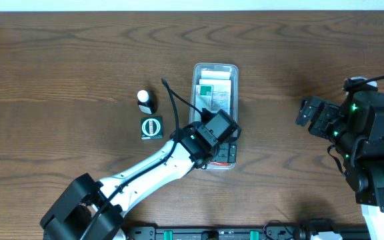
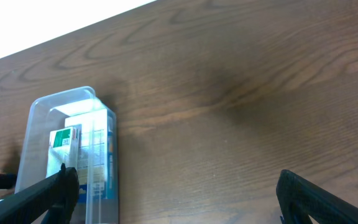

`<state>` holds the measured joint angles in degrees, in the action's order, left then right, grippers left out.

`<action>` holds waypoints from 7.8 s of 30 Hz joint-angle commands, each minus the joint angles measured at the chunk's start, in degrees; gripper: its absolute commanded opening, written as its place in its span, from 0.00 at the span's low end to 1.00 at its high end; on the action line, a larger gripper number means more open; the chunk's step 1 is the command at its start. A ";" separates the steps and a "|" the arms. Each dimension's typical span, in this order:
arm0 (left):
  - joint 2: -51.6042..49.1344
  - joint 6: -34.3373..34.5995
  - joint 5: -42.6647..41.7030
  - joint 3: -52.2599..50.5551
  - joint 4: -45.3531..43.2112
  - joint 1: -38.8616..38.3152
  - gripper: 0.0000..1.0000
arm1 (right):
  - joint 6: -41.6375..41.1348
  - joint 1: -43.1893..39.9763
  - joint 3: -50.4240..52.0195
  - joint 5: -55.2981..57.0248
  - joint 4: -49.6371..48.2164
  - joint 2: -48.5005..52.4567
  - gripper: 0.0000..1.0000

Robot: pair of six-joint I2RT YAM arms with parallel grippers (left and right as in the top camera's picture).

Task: Pack container
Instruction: 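Carry the red box into the container's lower end and release, then move the left gripper to the dark bottle and grasp its cap, then carry the bottle over the container, lower it inside and release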

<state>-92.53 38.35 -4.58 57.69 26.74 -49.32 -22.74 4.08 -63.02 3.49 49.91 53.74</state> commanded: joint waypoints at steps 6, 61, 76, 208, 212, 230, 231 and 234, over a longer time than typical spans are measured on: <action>0.35 0.11 -4.94 0.33 -2.32 -0.15 0.98 | 0.09 -0.52 -0.28 0.59 0.09 -0.04 0.99; 0.52 -34.14 6.56 0.31 -1.75 8.81 0.07 | 0.09 -0.52 -0.28 0.59 0.07 -0.04 0.99; 0.52 -9.99 11.21 0.31 -1.99 8.81 0.06 | 0.09 -0.52 -0.28 0.59 0.07 -0.04 0.99; 25.31 -16.94 7.91 7.82 9.70 17.79 0.06 | 0.07 -0.52 -0.28 0.59 0.07 -0.04 0.99; 25.07 -10.82 10.14 7.82 9.49 10.84 0.06 | 0.09 -0.52 -0.28 0.59 0.07 -0.04 0.99; 3.87 0.96 23.41 7.80 -0.17 -0.26 0.06 | 0.09 -0.52 -0.28 0.59 0.07 -0.04 0.99; 3.26 0.98 23.32 7.80 -0.44 -0.26 0.06 | 0.09 -0.52 -0.28 0.61 0.07 -0.04 0.99; 1.99 1.20 23.28 7.80 -0.52 -0.26 0.05 | 0.09 -0.52 -0.28 0.59 0.09 -0.04 0.99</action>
<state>-90.28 38.30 16.73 64.12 26.70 -49.41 -22.74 4.08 -63.02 3.49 49.91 53.74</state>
